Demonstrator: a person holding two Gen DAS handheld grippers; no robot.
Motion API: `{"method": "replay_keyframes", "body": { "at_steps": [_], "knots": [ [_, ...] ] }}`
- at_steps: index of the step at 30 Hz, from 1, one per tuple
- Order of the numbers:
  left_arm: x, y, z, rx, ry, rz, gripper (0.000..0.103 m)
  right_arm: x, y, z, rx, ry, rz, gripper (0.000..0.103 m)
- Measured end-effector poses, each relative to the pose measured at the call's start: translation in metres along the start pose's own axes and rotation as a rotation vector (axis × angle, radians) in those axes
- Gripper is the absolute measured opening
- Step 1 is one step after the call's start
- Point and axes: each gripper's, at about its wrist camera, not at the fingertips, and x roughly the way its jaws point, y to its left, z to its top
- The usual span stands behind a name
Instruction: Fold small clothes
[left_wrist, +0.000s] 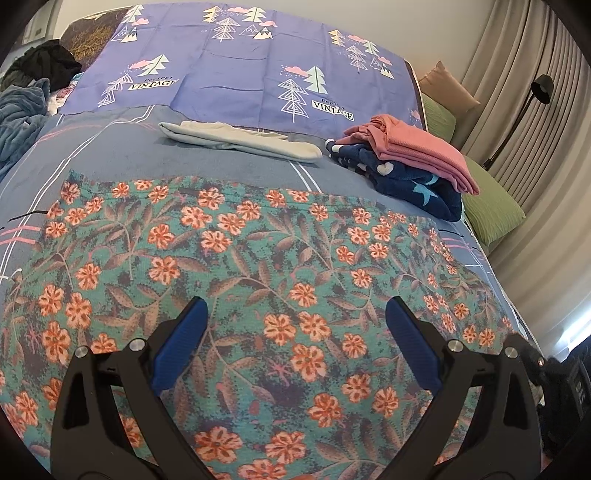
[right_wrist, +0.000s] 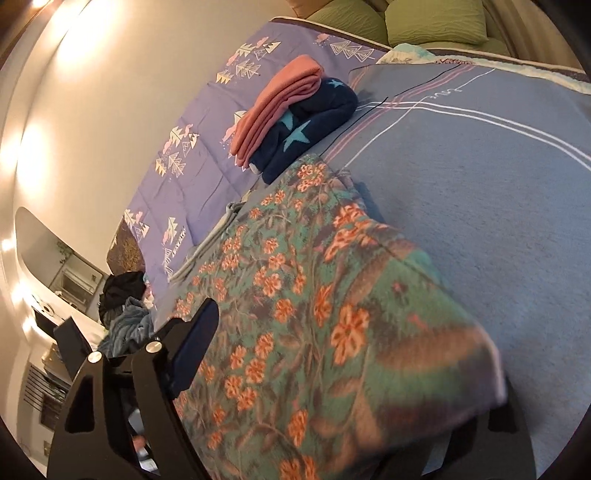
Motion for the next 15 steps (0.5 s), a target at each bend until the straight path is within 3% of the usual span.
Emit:
{"method": "replay_keyframes", "body": {
  "at_steps": [2,8,11,15],
  "knots": [
    [0.000,0.000,0.000,-0.001,-0.001,-0.001,0.098,0.005,0.001,-0.001,-0.007,0.008,0.013,0.063],
    [-0.006,0.001,0.001,-0.013,-0.021,-0.030,0.098,0.002,-0.003,-0.004,-0.002,-0.016,0.007,0.034],
    [-0.008,-0.002,0.001,-0.008,-0.031,-0.052,0.098,-0.004,0.009,-0.007,-0.071,-0.044,0.013,0.018],
    [-0.009,-0.004,0.001,-0.011,-0.025,-0.112,0.098,-0.002,0.040,-0.017,-0.242,-0.041,0.026,0.013]
  ]
}}
